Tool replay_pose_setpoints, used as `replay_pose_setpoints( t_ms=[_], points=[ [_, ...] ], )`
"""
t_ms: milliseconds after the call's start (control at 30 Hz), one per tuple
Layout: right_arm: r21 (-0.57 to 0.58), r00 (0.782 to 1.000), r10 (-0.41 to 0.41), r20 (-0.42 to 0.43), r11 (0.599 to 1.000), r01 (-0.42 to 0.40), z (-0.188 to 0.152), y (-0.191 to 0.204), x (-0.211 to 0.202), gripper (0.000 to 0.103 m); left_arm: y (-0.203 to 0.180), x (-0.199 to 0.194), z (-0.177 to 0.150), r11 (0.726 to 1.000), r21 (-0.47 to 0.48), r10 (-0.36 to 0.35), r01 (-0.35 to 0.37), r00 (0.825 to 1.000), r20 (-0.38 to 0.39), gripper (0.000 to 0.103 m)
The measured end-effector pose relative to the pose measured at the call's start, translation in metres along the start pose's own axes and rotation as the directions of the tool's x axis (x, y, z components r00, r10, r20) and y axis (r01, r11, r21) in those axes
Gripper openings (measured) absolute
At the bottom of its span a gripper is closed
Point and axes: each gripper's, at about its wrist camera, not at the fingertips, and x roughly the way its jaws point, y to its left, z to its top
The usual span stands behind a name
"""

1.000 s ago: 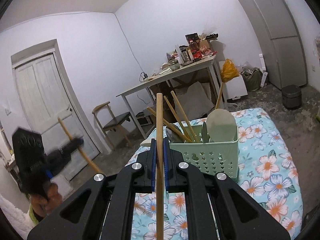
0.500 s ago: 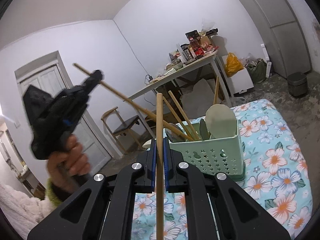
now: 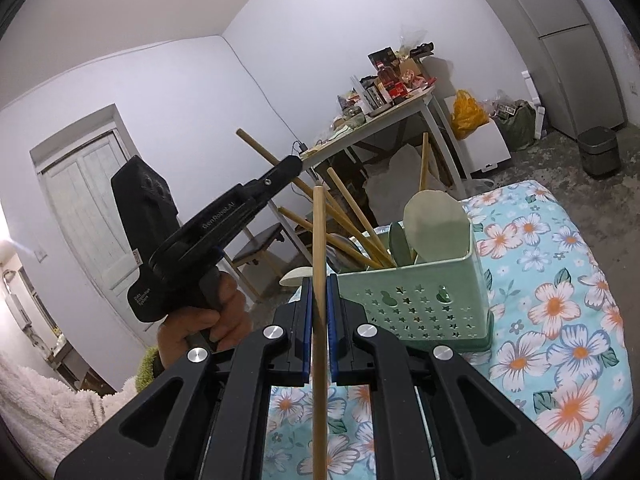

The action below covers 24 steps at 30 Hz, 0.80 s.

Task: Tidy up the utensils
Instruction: 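Drop the chopstick into the holder with the left tool while the right tool holds its chopstick up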

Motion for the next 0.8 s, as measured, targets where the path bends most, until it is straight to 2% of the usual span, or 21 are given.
replay_pose_setpoints(
  t_ms=[67, 133, 233, 300, 367, 467, 600, 800],
  points=[
    [0.000, 1.000, -0.003, -0.004, 1.000, 0.003, -0.001, -0.001, 0.002, 0.007, 0.002, 0.002, -0.004, 1.000, -0.020, -0.006, 0.006, 1.000, -0.015, 0.006],
    [0.000, 1.000, -0.013, -0.008, 1.000, 0.013, -0.002, -0.001, 0.002, 0.007, 0.007, 0.002, -0.006, 0.999, -0.042, -0.008, 0.007, 1.000, -0.026, 0.022],
    [0.003, 1.000, -0.021, -0.010, 1.000, 0.021, -0.002, -0.001, 0.001, 0.007, 0.009, -0.003, -0.005, 0.998, -0.055, -0.022, 0.021, 1.000, -0.008, 0.032],
    [0.003, 1.000, -0.027, -0.006, 1.000, 0.027, -0.002, -0.001, -0.001, 0.007, 0.009, -0.008, -0.004, 0.999, -0.044, -0.015, 0.015, 1.000, 0.007, 0.038],
    [0.002, 0.999, -0.033, -0.001, 0.999, 0.033, -0.001, -0.001, -0.003, 0.007, 0.008, -0.014, -0.005, 0.999, -0.046, -0.014, 0.015, 1.000, 0.013, 0.039],
    [-0.004, 0.999, -0.041, 0.008, 0.999, 0.041, 0.001, -0.001, -0.005, 0.007, 0.007, -0.028, -0.005, 0.999, -0.052, 0.000, 0.001, 1.000, 0.029, 0.049],
    [-0.036, 0.998, -0.049, 0.036, 0.998, 0.050, 0.012, 0.002, -0.005, 0.007, 0.004, -0.057, -0.011, 0.999, -0.043, 0.031, -0.029, 0.998, 0.054, 0.061],
    [-0.104, 0.992, -0.038, 0.122, 0.993, 0.050, 0.049, 0.013, -0.001, 0.007, 0.016, -0.093, -0.032, 0.994, -0.077, 0.075, -0.073, 0.997, 0.016, 0.072]
  ],
)
